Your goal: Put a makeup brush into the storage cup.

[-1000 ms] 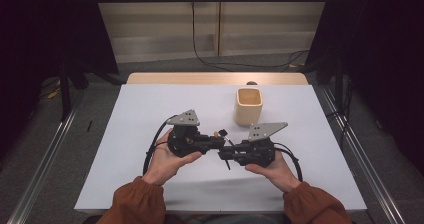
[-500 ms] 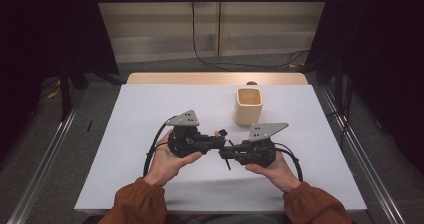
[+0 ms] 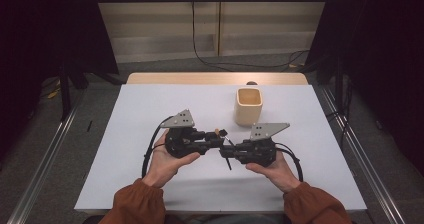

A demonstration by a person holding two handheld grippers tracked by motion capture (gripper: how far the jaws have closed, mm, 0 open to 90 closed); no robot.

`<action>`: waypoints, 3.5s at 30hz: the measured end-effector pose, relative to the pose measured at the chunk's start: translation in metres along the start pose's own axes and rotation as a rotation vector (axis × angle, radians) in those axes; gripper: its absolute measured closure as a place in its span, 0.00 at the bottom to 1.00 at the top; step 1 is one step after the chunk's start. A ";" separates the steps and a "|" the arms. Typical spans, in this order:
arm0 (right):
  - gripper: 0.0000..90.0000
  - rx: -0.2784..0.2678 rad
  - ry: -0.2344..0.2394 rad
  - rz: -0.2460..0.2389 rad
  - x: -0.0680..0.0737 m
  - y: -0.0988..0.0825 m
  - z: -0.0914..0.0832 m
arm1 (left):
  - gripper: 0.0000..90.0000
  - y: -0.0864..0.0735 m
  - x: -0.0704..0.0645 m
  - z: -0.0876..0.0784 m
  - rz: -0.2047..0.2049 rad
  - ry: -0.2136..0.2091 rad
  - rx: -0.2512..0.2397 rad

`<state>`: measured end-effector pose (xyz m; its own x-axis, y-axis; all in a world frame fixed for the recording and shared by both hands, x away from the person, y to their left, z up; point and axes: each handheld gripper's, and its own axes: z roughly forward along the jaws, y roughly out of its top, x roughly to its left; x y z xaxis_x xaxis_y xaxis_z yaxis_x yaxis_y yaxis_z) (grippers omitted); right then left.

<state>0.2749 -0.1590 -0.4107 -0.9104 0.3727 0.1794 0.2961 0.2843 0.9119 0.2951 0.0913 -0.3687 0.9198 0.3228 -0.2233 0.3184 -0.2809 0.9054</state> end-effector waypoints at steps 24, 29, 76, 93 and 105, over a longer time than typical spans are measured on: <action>0.93 -0.035 -0.044 -0.001 -0.004 -0.001 -0.012 | 0.06 -0.011 0.008 -0.018 -0.033 0.133 -0.087; 0.93 -0.041 -0.051 0.001 -0.005 0.000 -0.014 | 0.03 -0.017 0.011 -0.027 -0.019 0.120 -0.132; 0.93 -0.153 -0.243 -0.004 -0.041 0.037 -0.055 | 0.02 -0.099 0.012 -0.094 -0.076 0.385 -0.118; 0.93 -0.176 -0.317 -0.002 -0.064 0.064 -0.063 | 0.02 -0.104 0.009 -0.102 -0.060 0.406 -0.129; 0.93 -0.224 -0.371 0.013 -0.086 0.080 -0.066 | 0.02 -0.104 0.008 -0.104 -0.042 0.382 -0.126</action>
<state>0.3584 -0.2266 -0.3287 -0.7297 0.6787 0.0835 0.1993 0.0943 0.9754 0.2451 0.2171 -0.4273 0.7474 0.6510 -0.1325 0.3015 -0.1546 0.9408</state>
